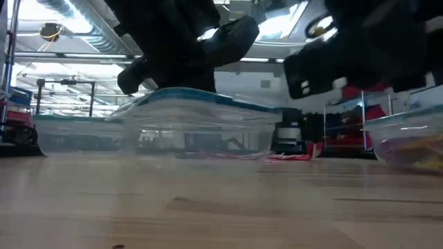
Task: Sort candy
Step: Open the square transparent bin
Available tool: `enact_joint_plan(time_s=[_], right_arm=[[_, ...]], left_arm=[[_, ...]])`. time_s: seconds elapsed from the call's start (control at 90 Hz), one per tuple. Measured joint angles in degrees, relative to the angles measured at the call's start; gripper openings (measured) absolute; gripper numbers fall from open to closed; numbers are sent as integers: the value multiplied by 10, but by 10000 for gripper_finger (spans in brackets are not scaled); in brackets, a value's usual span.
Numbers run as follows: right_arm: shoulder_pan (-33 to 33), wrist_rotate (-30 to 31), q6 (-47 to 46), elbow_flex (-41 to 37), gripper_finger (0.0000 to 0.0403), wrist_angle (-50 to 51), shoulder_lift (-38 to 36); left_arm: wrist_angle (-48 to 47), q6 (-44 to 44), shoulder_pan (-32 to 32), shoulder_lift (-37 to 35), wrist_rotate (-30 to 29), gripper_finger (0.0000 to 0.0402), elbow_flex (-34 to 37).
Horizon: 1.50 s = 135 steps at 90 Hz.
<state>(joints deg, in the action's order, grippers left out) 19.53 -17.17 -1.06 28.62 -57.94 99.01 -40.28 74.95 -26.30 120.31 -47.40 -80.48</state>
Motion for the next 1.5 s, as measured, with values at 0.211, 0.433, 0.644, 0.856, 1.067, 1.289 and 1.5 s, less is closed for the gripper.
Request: enact_joint_plan(time_s=[0.211, 0.433, 0.644, 0.856, 1.067, 1.289, 1.5], right_arm=[[60, 37, 47, 0, 149, 76, -101], [84, 139, 172, 0, 149, 125, -92], [94, 303, 391, 39, 150, 204, -37], [94, 342, 541, 86, 157, 223, 13], [94, 357, 617, 100, 193, 221, 15], [96, 398, 659, 100, 193, 223, 15], [116, 418, 613, 99, 123, 227, 16]], left_arm=[[5, 0, -4, 1, -6, 0, 0], [31, -4, -19, 4, -31, 0, 2], [37, -1, -27, 6, -47, 0, 3], [51, -1, -28, 6, -49, 0, 4], [107, -39, -29, 8, -50, 0, 4], [177, -100, -29, 8, -42, 0, 5], [199, -154, -33, -10, -58, 0, 1]])
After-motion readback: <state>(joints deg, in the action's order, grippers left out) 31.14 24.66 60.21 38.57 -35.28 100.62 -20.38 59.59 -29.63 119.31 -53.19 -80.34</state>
